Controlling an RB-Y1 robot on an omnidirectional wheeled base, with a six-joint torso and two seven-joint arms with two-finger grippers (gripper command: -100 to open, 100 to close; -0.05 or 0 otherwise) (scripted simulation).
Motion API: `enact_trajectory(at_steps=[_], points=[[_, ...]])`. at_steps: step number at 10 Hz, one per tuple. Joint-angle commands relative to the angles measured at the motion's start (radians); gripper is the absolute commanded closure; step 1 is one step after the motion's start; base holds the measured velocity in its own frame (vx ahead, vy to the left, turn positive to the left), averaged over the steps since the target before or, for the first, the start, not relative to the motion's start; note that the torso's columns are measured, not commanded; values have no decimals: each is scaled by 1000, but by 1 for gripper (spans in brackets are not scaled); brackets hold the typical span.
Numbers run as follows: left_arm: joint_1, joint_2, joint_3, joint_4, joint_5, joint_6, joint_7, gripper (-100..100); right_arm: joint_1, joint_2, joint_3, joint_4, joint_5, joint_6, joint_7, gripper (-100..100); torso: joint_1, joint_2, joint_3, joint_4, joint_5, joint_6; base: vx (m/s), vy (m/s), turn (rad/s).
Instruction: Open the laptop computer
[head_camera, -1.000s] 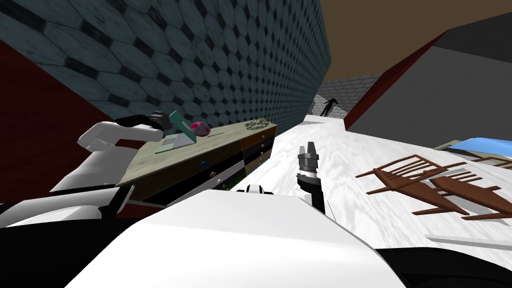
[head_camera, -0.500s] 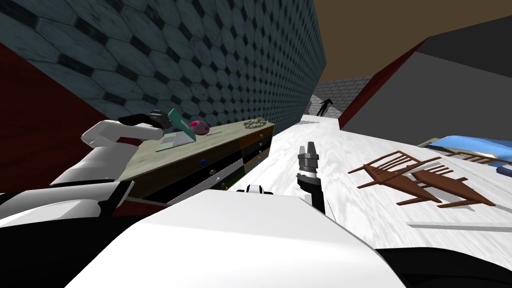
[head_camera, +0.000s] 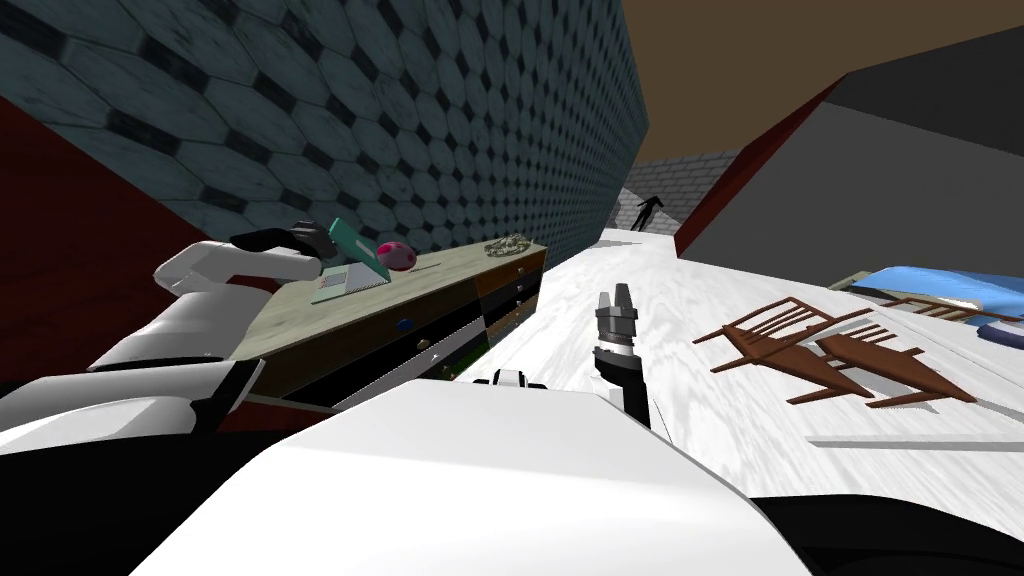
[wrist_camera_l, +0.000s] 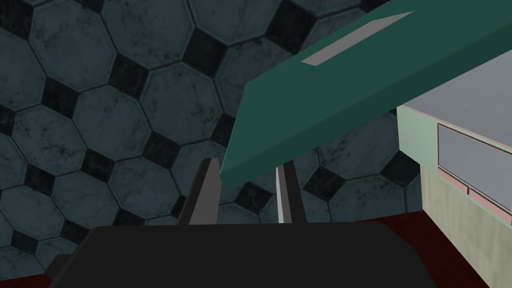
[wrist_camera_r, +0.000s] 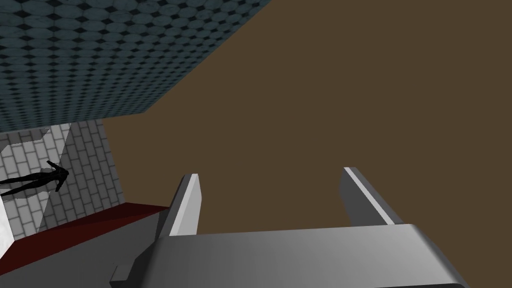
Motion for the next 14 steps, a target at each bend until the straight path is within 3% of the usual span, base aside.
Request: enact_trajectory(at_steps=[1,2,4,5,6,8,10,11,12,13,14], points=[[-36,23,-69,81,12,-56,25,100,0,0,0,0,0,0,0,0,-8,4,3,2,-4,-1,-74,-14,-29],[-36,23,-69,84,12,-56,25,100,0,0,0,0,0,0,0,0,-11,4,5,1,-3,-5,-10,-6,11],[-36,23,-69,149,12,-56,25,100,0,0,0,0,0,0,0,0,-1,-1,0,1,-1,-6,8,-13,1],[-101,78,-129,200,25,-133,67,100,0,0,0,0,0,0,0,0,4,-2,-1,-1,3,-7,-116,-44,-105],[-102,78,-145,223,25,-144,74,100,0,0,0,0,0,0,0,0,-1,4,2,3,-3,-1,-135,-28,-134],[-102,78,-145,274,25,-144,74,100,0,0,0,0,0,0,0,0,-11,4,4,3,-6,-5,-37,-11,-28],[-102,78,-145,331,25,-144,74,100,0,0,0,0,0,0,0,0,-7,1,2,2,-4,-5,8,-13,11],[-102,78,-145,331,25,-144,74,100,0,0,0,0,0,0,0,0,-4,1,2,3,-3,-5,13,3,4],[-161,133,-195,377,37,-201,120,100,0,0,0,0,0,0,0,0,-4,3,3,2,-1,-5,-112,-52,-163],[-168,133,-222,429,37,-228,122,100,0,0,0,0,0,0,0,0,-11,9,6,6,-8,-1,-130,-52,-153],[-168,133,-222,463,37,-232,122,100,0,0,0,0,0,0,0,0,-15,12,8,8,-10,-4,-65,-22,-16]])
